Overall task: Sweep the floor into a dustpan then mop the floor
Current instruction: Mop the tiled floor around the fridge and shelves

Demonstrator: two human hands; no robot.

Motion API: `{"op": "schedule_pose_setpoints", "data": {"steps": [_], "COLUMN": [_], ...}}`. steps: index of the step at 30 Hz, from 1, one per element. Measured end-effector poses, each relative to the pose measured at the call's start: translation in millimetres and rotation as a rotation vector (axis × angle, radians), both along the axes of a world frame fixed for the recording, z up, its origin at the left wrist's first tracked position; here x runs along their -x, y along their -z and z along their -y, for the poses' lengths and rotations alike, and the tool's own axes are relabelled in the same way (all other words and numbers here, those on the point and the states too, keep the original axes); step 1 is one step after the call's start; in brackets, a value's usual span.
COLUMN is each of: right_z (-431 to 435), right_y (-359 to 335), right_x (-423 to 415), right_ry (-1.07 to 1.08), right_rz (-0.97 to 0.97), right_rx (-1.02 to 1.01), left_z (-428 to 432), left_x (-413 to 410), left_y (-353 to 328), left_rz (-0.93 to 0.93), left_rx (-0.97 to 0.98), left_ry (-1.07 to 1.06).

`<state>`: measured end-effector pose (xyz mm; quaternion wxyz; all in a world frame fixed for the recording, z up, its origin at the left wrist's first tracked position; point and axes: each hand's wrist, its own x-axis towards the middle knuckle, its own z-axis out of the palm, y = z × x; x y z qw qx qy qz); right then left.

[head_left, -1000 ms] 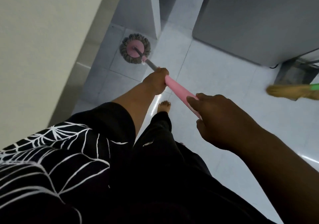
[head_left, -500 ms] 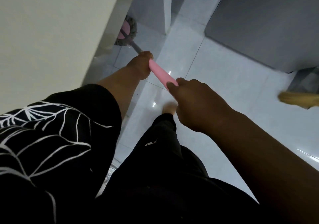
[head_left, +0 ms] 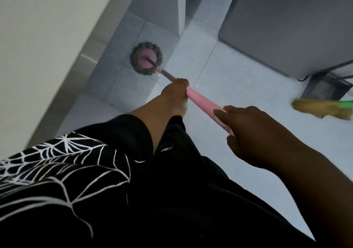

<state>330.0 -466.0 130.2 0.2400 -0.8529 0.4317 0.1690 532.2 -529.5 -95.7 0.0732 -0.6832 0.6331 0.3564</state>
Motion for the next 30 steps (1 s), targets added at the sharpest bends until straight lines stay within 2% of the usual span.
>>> {"op": "schedule_pose_setpoints", "data": {"steps": [6,10,16,23,30], "right_z": [-73,-82,-38,35,91], "right_y": [-42,-48,-42,-5,40], "right_x": [54,46,13,-53,-135], "right_ry": [-0.011,-0.081,-0.063,-0.079,-0.196], "right_rz": [-0.062,-0.084,-0.058,0.007,0.064], "right_rx": [-0.052,-0.058,-0.003,-0.023,0.01], "left_z": [-97,-112,-82,-15,42], "left_x": [57,50,16,-53,-140], "left_y": [-19,-21,-23,-2,9], "left_rz": [-0.091,-0.085,-0.114,-0.058,0.015], "left_rx": [0.063,0.08,0.134,0.068,0.001], "left_ry": [-0.032,-0.064,-0.175,-0.291,-0.407]}}
